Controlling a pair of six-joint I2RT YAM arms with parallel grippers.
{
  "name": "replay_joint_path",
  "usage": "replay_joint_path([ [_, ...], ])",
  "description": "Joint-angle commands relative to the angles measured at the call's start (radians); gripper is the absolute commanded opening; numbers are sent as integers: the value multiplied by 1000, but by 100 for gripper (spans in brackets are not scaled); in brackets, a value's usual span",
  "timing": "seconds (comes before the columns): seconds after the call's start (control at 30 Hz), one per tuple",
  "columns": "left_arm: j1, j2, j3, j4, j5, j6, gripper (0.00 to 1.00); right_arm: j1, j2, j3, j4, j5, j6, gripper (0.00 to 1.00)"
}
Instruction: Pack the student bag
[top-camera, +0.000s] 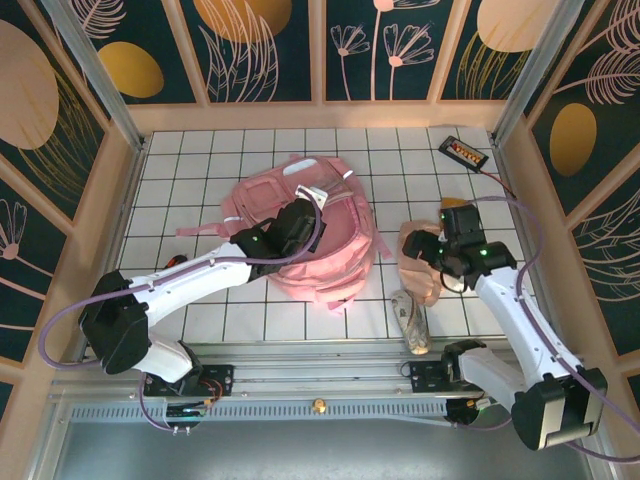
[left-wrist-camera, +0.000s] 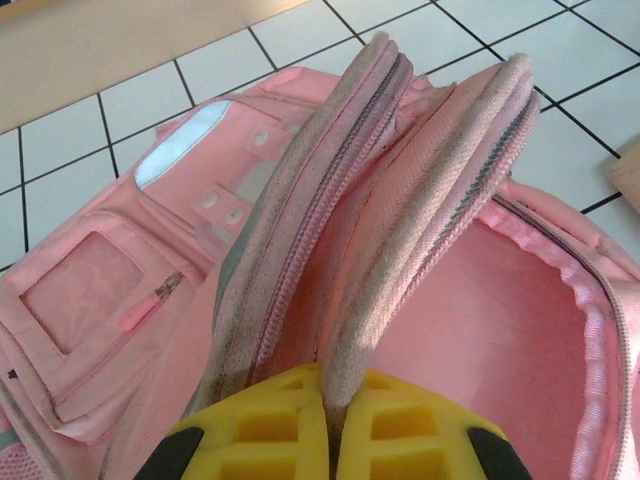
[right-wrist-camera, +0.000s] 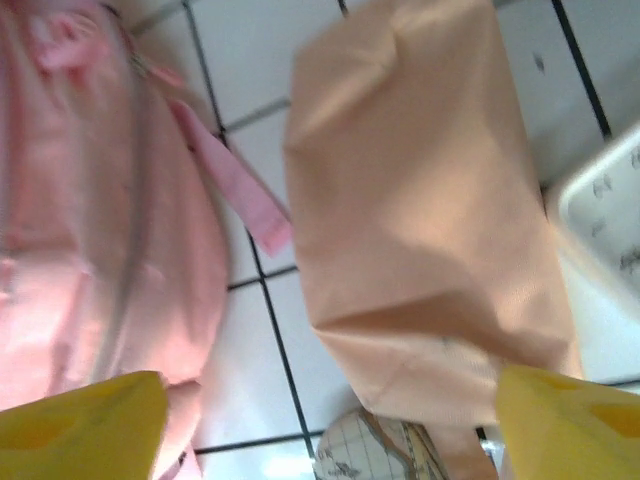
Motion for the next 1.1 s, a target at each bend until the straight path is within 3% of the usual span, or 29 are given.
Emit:
replay_joint_path([
  [0.0, 13, 5, 21, 0, 9, -34, 0, -2, 14, -41, -64, -16, 34, 77],
  [0.3, 14, -15, -6, 18, 22, -39, 0, 96, 217, 83, -72, 126, -26, 77],
  [0.57, 15, -20, -9, 6, 16, -43, 0, 268, 530, 272, -133, 377, -60, 76],
  [1.07, 19, -34, -22, -14, 9, -47, 0, 338, 772, 317, -120, 552, -111, 61],
])
